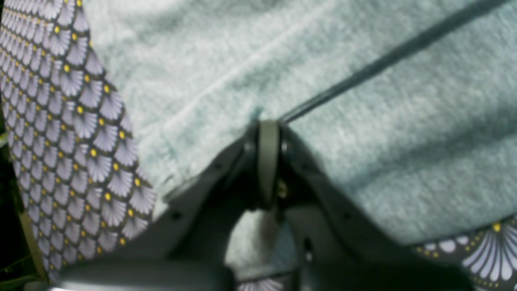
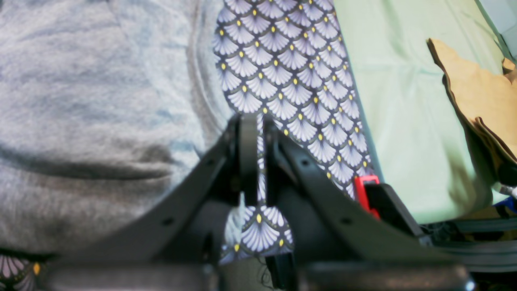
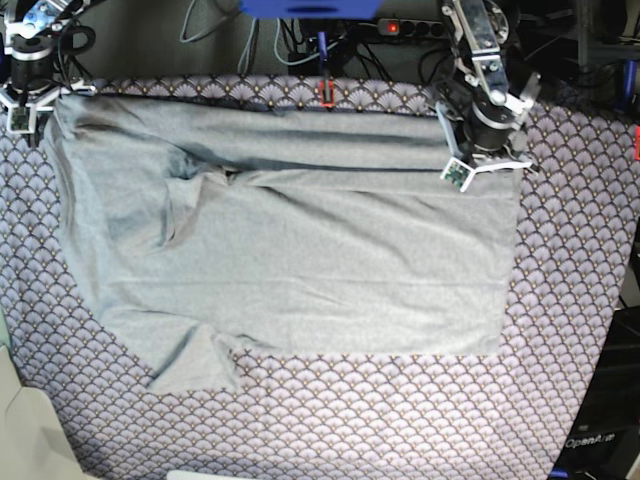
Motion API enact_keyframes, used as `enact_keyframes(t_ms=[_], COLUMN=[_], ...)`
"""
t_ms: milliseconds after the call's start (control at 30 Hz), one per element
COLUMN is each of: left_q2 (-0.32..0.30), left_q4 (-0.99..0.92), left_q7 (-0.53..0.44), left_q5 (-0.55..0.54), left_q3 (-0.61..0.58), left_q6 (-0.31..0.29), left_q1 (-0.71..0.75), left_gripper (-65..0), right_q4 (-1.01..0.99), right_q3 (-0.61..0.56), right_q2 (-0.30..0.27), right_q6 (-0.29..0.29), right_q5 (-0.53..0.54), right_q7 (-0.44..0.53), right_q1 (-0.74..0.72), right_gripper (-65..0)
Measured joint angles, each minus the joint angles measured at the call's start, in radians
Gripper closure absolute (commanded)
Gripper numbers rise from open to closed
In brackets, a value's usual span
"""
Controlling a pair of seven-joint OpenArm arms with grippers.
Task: Fold the T-shirt properly
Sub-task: 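Move the left gripper along the shirt's side edge toward the hem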
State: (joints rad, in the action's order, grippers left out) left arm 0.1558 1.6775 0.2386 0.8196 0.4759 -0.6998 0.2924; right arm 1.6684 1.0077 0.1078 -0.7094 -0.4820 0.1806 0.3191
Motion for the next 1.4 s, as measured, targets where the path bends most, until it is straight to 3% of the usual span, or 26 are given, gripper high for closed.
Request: enact_keyframes(t_ms=[400, 567, 867, 1033, 1200, 1400], left_q2=[0.001, 0.000, 0.000, -0.030, -0.093, -0.097], left_q4=[0.103, 0.103, 0.130, 0.128, 0.127, 0.109], left_q7=[0.012, 0.011, 0.000, -0.005, -0.005, -0.002], left_q5=[0.010, 0.158, 0.310, 0.416, 0.441, 0.455], left_q3=[0.001, -0.004, -0.113, -0.201, -0.296, -0.300], left_q6=[-0.004, -0.008, -0.008, -0.007, -0.011, -0.011], left_q1=[0.008, 0.000, 0.012, 0.052, 0.126, 0.095], left_gripper=[0.0, 0.0, 0.0, 0.0, 0.0, 0.0], right_q4=[0.000, -0.004, -0.004, -0.004, -0.005, -0.005], right_q3=[0.000, 0.000, -0.001, -0.001, -0.001, -0.001], right_q2=[0.000, 0.000, -0.003, -0.005, -0.005, -0.006], right_q6=[0.000, 0.000, 0.000, 0.000, 0.000, 0.000], right_q5=[0.000, 0.000, 0.000, 0.000, 0.000, 0.000], right_q7=[0.000, 0.000, 0.000, 0.000, 0.000, 0.000], right_q1=[-0.003, -0.004, -0.006, -0.006, -0.006, -0.006], right_gripper=[0.0, 0.0, 0.0, 0.0, 0.0, 0.0])
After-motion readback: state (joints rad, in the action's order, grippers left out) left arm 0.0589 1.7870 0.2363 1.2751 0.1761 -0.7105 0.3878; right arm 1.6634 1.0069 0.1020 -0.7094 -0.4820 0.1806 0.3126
